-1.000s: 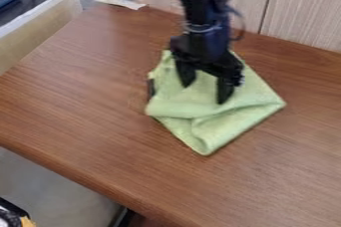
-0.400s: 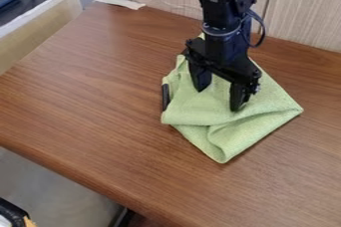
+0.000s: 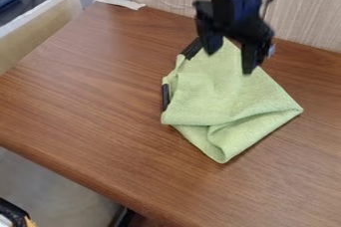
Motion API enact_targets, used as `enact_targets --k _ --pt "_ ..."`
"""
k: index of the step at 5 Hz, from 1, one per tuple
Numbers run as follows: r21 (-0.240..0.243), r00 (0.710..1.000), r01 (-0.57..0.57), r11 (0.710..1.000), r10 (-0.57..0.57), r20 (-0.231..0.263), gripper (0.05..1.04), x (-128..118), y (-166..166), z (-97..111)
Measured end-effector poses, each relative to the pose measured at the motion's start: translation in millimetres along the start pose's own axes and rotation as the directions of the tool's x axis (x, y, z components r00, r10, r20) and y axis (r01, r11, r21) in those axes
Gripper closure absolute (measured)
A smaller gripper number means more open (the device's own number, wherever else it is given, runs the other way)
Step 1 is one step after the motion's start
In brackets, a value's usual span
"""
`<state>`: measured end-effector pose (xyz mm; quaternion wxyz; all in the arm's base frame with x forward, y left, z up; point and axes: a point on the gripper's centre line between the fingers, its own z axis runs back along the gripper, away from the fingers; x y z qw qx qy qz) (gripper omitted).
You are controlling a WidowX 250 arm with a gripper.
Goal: Move the green cloth to the top right of the table
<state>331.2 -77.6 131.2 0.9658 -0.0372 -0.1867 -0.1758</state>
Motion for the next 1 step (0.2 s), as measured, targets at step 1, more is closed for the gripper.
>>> enact_targets --k 1 --pt "0.004 0.992 -0.008 1.0 0.007 0.127 0.084 6.1 3.7 35.1"
